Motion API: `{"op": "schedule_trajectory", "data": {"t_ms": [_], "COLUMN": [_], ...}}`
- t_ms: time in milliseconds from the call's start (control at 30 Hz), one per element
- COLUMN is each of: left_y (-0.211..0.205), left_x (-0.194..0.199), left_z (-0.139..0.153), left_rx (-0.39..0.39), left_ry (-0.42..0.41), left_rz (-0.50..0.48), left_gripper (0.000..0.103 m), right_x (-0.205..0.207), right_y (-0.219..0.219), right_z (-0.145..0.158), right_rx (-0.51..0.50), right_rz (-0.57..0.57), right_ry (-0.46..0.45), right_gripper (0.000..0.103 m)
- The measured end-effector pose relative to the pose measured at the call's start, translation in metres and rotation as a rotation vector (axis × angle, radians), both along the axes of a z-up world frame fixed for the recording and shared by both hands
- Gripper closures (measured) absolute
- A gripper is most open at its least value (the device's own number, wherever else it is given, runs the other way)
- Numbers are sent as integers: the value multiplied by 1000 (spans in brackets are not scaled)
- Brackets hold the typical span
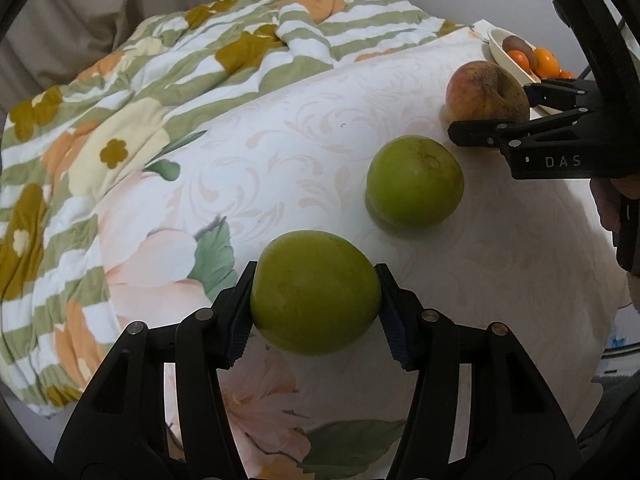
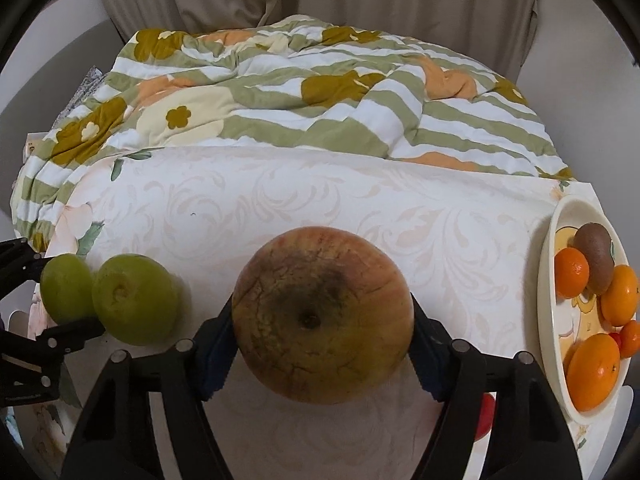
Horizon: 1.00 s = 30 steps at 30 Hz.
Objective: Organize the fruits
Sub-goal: 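Grasp a green apple with the left tool while the right tool grasps the large russet apple, then carry the green apple to the duck plate and release it with the left tool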
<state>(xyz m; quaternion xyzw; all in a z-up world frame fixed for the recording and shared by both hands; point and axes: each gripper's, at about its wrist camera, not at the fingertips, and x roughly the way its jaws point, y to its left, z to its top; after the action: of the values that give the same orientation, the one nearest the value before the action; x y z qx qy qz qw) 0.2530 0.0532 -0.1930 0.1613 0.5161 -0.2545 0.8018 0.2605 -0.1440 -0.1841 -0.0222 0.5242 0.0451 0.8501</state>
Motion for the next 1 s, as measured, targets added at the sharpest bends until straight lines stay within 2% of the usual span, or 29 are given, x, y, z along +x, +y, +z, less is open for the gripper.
{"op": "schedule_trajectory", "data": {"t_ms": [267, 633, 833, 1000], "left_y": [16, 37, 36, 17], "left_x": [-2, -11, -16, -21], "left_z": [19, 61, 84, 105], "left_rx": [-23, -69, -84, -100], "left_ry": [-28, -76, -112, -152], "left_rz": [43, 100, 97, 85], "left_gripper": [41, 41, 41, 41], "right_x": [-8, -31, -51, -65], "right_y": [8, 27, 24, 8], "right_z": [19, 66, 94, 114], "right_rx": [19, 69, 122, 128], "right_rz": [3, -19, -58, -79], "right_ry": [-34, -85, -106, -143], "right_gripper": [33, 33, 33, 33]}}
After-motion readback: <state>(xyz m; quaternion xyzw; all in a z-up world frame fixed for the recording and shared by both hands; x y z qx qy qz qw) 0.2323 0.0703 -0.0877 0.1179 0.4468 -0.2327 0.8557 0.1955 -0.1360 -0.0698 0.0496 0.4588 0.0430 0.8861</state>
